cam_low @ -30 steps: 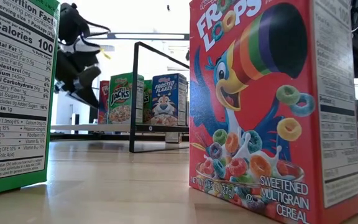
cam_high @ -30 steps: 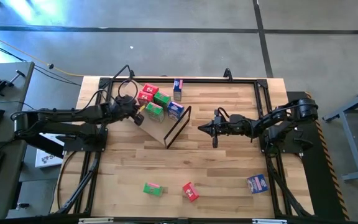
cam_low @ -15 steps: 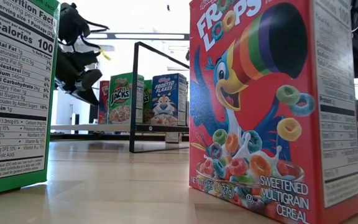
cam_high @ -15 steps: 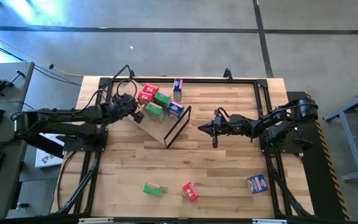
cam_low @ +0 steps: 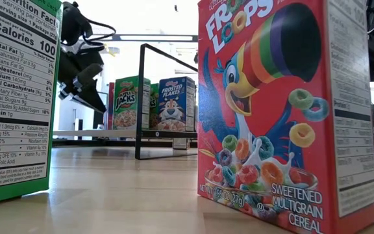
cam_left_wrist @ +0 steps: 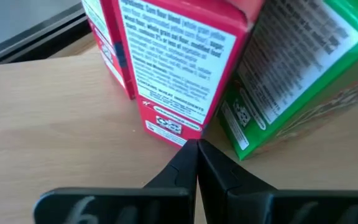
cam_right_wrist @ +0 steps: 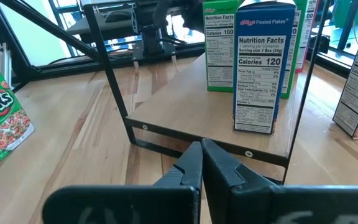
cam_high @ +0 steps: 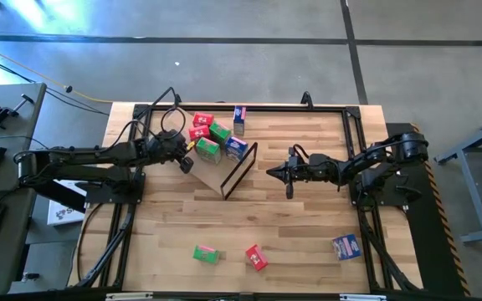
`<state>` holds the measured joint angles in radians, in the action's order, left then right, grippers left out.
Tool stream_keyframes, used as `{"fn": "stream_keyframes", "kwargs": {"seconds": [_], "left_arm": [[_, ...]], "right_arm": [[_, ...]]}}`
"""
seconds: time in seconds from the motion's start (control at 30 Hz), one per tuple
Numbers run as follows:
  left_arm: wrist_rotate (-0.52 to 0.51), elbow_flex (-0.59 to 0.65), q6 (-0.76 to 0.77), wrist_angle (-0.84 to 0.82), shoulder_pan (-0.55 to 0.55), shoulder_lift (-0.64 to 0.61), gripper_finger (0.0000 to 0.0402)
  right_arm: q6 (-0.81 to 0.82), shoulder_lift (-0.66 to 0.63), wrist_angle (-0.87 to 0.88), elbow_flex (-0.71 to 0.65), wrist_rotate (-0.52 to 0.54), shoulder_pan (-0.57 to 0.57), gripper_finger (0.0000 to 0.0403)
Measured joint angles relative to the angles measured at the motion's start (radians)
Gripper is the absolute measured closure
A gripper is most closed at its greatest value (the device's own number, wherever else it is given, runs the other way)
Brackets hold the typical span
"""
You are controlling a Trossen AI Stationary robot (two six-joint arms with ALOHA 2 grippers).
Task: Stack cereal on shelf
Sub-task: Adjust the cereals on the shelf
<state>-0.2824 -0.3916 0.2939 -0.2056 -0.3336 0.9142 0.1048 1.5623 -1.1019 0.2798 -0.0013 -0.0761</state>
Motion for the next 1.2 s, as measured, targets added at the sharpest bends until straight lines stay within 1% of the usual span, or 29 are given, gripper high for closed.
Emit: {"fn": "stream_keyframes", "kwargs": {"seconds": [0.2,0.43,0.6,0.67,0.8,0.97,1.07,1.2], "left_arm": [[0.013,0.000,0.001,0.009,0.000,0.000,0.0401],[0.032,0.000,0.000,0.097,0.000,0.000,0.0401],[-0.064,0.000,0.000,0.092,-0.002,0.000,0.0401],[-0.086,0.000,0.000,0.091,-0.002,0.000,0.0401],[-0.094,0.000,-0.008,0.076,-0.002,-0.013,0.0401],[-0.098,-0.034,-0.017,0.007,-0.002,-0.091,0.0401],[-0.073,-0.063,-0.045,0.031,-0.002,-0.129,0.0401],[0.004,-0.119,-0.095,0.093,-0.002,-0.099,0.0401]], "right_arm": [[0.000,0.000,0.000,0.000,0.000,0.000,0.0403],[0.000,0.000,0.000,0.000,0.000,0.000,0.0403],[0.000,0.000,0.000,0.000,0.000,0.000,0.0403],[0.000,0.000,0.000,0.000,0.000,0.000,0.0403],[0.002,0.000,0.000,0.000,0.000,0.000,0.0403],[0.001,0.000,0.000,0.000,0.000,0.000,0.0403],[0.001,0.000,0.000,0.000,0.000,0.000,0.0403],[0.001,0.000,0.000,0.000,0.000,0.000,0.0403]]}}
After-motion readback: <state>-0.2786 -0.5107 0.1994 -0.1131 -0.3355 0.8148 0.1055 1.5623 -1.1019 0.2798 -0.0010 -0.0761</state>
